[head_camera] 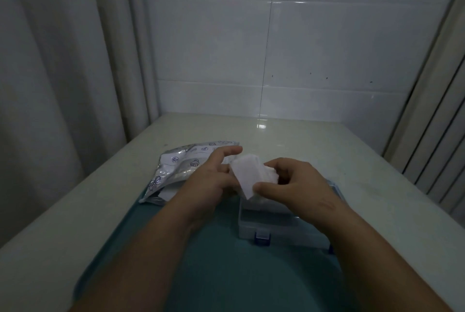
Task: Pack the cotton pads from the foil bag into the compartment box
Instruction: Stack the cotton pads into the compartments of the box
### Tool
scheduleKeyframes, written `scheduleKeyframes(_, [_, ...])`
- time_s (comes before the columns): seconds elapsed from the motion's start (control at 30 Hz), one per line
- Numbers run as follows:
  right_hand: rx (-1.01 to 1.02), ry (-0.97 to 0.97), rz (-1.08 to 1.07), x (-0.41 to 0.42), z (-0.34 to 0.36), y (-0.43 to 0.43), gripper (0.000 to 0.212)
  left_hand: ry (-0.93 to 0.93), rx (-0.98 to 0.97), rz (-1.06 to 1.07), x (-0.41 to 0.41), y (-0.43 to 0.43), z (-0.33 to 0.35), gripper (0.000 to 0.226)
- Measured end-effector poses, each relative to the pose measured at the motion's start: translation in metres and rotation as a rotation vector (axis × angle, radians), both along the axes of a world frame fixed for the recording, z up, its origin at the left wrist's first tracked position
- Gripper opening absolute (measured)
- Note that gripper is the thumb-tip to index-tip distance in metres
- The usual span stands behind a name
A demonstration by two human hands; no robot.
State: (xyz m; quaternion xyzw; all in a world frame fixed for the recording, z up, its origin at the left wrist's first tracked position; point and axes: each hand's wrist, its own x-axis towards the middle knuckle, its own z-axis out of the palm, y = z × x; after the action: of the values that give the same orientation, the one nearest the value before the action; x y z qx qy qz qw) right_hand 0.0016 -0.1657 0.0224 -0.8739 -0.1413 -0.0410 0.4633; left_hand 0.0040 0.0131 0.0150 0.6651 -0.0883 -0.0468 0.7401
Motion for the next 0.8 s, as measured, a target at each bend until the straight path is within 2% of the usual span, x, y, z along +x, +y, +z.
scheduleKeyframes(0.1, [-0.073,-0.040,-0.003,-0.001,0.001,-0.001,0.035,-0.007,-0.061,0.069,0.002,-0.002,-0.002,0.045])
scheduleKeyframes(0.2, [-0.149,-0.059,0.021,-0.001,0.000,0.000,0.035,-0.122,0.061,0.199,0.001,-0.006,-0.004,0.021])
scheduleKeyframes(0.3, [-0.204,-0.064,0.052,-0.001,-0.003,0.003,0.036,-0.339,0.259,0.348,-0.002,-0.012,-0.009,0.034])
scheduleKeyframes(0.4, [-0.236,-0.077,0.072,-0.001,-0.005,0.004,0.041,-0.477,0.425,0.510,-0.005,-0.019,-0.012,0.028])
scheduleKeyframes(0.53, [-0.266,-0.075,0.060,-0.001,-0.004,0.004,0.046,-0.403,0.537,0.500,-0.001,-0.026,-0.021,0.018])
scheduleKeyframes(0.7, [-0.281,-0.079,0.074,-0.004,-0.003,0.006,0.062,-0.322,0.425,0.563,0.002,-0.027,-0.022,0.025])
scheduleKeyframes(0.8, [-0.291,-0.084,0.075,-0.005,-0.006,0.007,0.062,-0.302,0.321,0.589,0.001,-0.029,-0.019,0.025])
